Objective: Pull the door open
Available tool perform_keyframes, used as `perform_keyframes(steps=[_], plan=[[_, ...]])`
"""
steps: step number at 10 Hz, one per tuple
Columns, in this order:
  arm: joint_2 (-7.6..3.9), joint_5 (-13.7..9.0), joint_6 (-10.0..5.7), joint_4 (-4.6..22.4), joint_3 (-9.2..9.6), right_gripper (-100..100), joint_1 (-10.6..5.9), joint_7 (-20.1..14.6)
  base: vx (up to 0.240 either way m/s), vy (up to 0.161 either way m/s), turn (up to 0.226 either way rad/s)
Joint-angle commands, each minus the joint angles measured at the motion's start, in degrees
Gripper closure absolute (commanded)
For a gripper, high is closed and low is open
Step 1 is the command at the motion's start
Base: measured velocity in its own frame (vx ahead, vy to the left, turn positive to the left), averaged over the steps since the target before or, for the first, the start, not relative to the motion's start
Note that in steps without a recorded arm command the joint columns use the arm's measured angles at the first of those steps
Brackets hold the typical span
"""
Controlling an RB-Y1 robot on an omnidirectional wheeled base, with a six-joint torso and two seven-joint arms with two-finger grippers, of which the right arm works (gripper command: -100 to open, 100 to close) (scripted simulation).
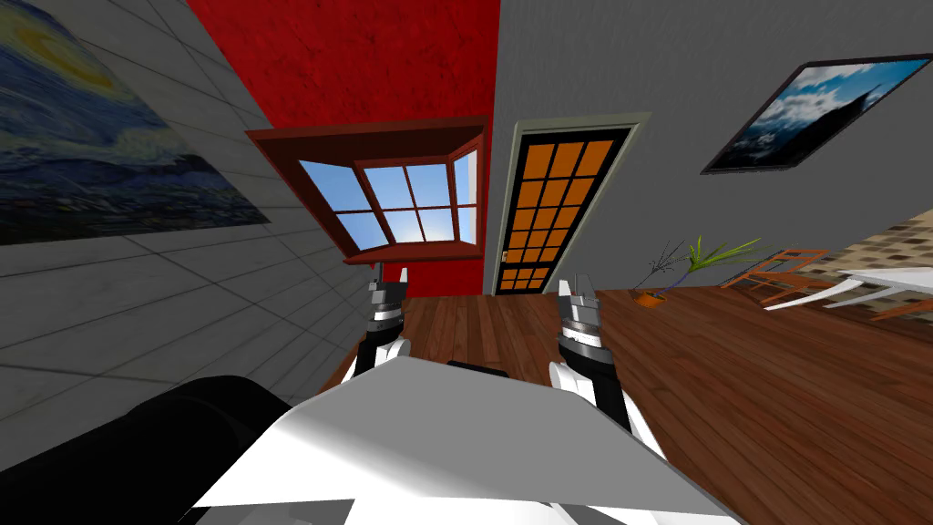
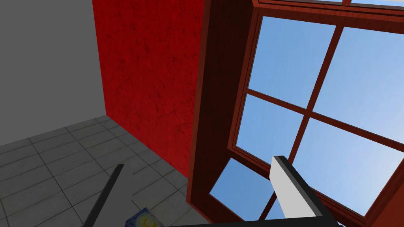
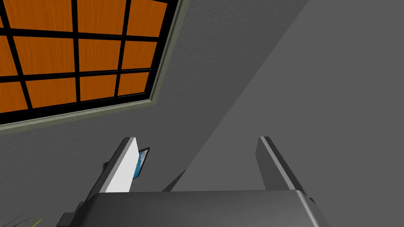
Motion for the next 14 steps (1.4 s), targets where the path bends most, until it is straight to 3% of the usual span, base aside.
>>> perform_keyframes(steps=[1,4,14], plan=[[-0.52,0.42,-0.45,1.6,-0.31,-100,-0.44,1.2,0.061,-0.106,0.023],[-1.28,1.12,-1.21,4.26,-0.83,-100,-1.18,3.22,0.174,0.015,0.015],[-3.92,4.52,-4.88,17.21,-3.33,-100,-4.75,12.98,0.141,-0.013,0.021]])
